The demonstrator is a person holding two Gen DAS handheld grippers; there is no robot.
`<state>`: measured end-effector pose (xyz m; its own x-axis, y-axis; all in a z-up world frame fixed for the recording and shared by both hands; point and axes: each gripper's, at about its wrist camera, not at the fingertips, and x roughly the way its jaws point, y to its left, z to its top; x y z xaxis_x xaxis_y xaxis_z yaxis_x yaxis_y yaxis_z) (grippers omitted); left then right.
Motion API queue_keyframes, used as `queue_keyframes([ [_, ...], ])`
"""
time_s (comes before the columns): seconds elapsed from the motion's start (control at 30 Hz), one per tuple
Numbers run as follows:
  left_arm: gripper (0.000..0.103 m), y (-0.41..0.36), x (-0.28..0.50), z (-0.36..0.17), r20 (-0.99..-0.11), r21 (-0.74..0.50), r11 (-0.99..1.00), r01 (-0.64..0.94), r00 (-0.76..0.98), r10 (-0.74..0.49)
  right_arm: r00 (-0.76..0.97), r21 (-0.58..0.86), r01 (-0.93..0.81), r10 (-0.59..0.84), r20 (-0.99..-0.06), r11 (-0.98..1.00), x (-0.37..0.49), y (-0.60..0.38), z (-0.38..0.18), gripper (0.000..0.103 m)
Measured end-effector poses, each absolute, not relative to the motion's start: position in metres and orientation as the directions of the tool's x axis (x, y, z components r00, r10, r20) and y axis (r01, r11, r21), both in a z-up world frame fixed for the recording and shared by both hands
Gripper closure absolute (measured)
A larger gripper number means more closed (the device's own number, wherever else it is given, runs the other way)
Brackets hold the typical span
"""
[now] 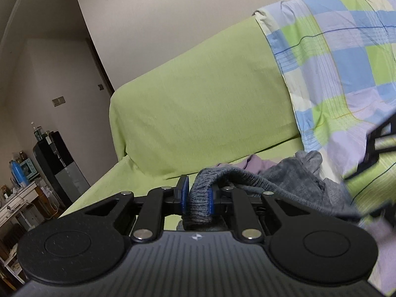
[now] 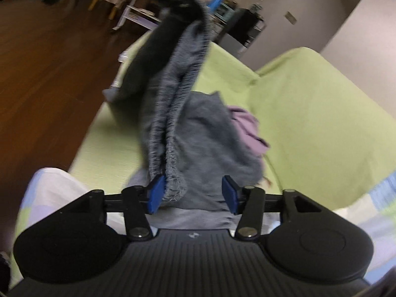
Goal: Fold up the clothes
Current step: 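Lift the grey garment with both grippers and shake it open in the air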
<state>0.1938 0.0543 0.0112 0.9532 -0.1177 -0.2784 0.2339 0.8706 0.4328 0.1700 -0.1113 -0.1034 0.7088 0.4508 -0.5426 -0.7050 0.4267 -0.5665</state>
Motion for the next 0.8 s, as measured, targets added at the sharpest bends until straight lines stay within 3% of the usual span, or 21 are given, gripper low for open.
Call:
queue_keyframes([
  [0.07, 0.084, 0.055, 0.188, 0.015, -0.269, 0.444, 0.865, 0.235, 0.956, -0.121, 0.71, -0.56, -0.704, 0.462, -0.532, 0.437, 0.174, -0.112, -0.102, 0.065],
  [0.13, 0.084, 0.059, 0.179, 0.022, -0.262, 0.451, 0.861, 0.234, 0.957, -0.123, 0.7, -0.529, -0.714, 0.456, -0.55, 0.458, 0.174, -0.125, -0.104, 0.1],
  [0.3, 0.084, 0.056, 0.162, 0.05, -0.231, 0.468, 0.855, 0.223, 0.965, -0.125, 0.739, -0.554, -0.673, 0.406, -0.537, 0.491, 0.167, -0.139, -0.077, 0.101],
  [0.4, 0.084, 0.048, 0.141, 0.079, -0.188, 0.476, 0.849, 0.23, 0.97, -0.157, 0.821, -0.652, -0.571, 0.352, -0.449, 0.499, 0.14, -0.169, -0.021, 0.102],
  [0.6, 0.084, 0.001, 0.057, 0.164, -0.041, 0.473, 0.816, 0.332, 0.933, -0.357, 0.934, -0.761, -0.355, 0.23, -0.272, 0.543, 0.058, -0.238, 0.094, 0.102],
  [0.8, 0.084, -0.046, -0.033, 0.219, 0.054, 0.442, 0.751, 0.491, 0.821, -0.568, 0.993, -0.841, -0.115, 0.053, -0.102, 0.529, -0.085, -0.301, 0.19, 0.102],
])
